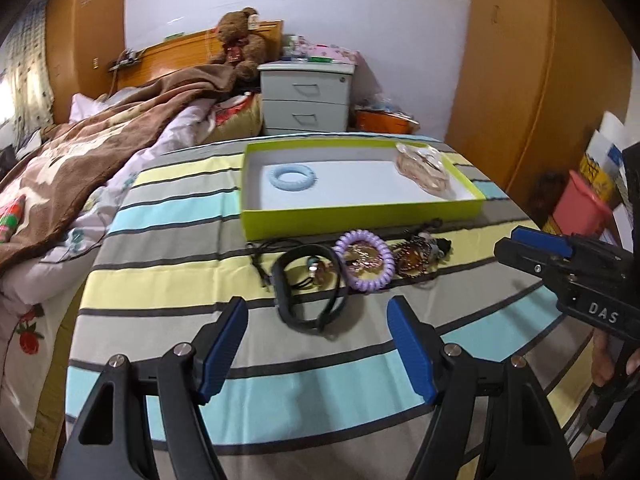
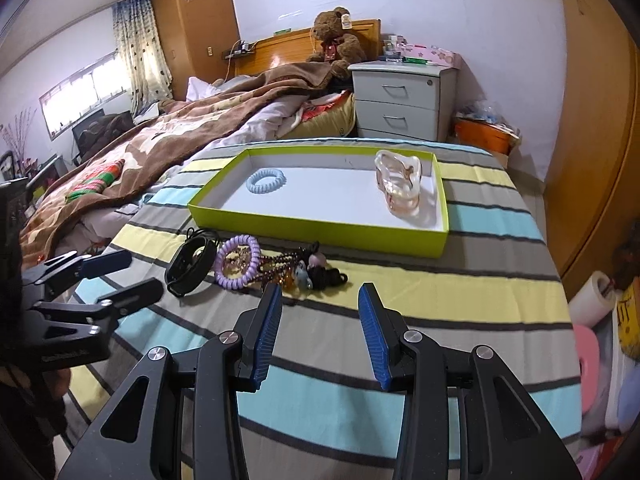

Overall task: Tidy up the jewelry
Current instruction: 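Grasp the black watch band with the left gripper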

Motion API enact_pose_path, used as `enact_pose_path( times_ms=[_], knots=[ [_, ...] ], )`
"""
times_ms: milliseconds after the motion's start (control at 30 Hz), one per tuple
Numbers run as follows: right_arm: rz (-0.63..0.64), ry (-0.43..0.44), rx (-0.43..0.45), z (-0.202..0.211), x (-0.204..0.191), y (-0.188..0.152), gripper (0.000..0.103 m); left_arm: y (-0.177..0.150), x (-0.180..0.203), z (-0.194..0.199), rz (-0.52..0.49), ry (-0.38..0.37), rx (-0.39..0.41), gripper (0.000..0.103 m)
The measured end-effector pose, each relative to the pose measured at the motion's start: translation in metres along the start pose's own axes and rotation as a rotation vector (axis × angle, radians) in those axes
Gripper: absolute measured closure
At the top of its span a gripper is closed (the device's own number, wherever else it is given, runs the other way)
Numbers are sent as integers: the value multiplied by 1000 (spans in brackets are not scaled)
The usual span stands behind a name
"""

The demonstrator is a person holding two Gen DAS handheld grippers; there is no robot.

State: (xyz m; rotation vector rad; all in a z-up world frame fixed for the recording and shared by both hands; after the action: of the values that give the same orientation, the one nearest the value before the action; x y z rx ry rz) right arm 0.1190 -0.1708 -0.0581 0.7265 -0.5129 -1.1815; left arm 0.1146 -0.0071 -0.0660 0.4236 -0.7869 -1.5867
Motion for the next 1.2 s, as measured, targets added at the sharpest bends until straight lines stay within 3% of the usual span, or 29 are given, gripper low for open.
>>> enact_pose_path(
  times_ms=[333, 433, 600, 700, 867, 1000, 1200],
  knots=[
    [10, -22, 12, 9, -1, -2, 62, -3, 14, -31, -48, -27, -45, 30],
    [17, -21, 12, 9, -3, -2, 62, -2, 13, -35, -66, -4, -41, 36],
    [20, -20, 14, 8, -4, 0, 62, 0, 13, -42, -70, -1, -63, 61],
    [22, -19, 12, 7, -4, 0, 62, -7, 13, -51, -88, 9, -106, 69],
    [22, -17, 3, 4, -5, 0, 62, -8, 15, -50, -105, 20, -99, 85],
    [30, -11, -6, -2, -8, 4, 62, -4, 10, -45, -81, 14, -82, 91],
    [54, 61, -17, -16, -22, 17, 62, 3, -1, -29, -21, -11, -42, 91]
  ],
)
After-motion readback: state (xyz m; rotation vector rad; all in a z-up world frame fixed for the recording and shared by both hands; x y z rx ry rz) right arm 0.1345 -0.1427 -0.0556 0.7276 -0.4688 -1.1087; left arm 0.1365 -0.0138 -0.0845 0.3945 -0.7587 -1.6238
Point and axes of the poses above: each gripper's, at about its wrist camera, not at the fingertips, and z roughly against the way its jaws point, x to its right, y to its top, the point moved 8 cm from there along -z, roughly the way its jaws point, and after that the axes turned 9 degrees about z, right-handed, at the moved point
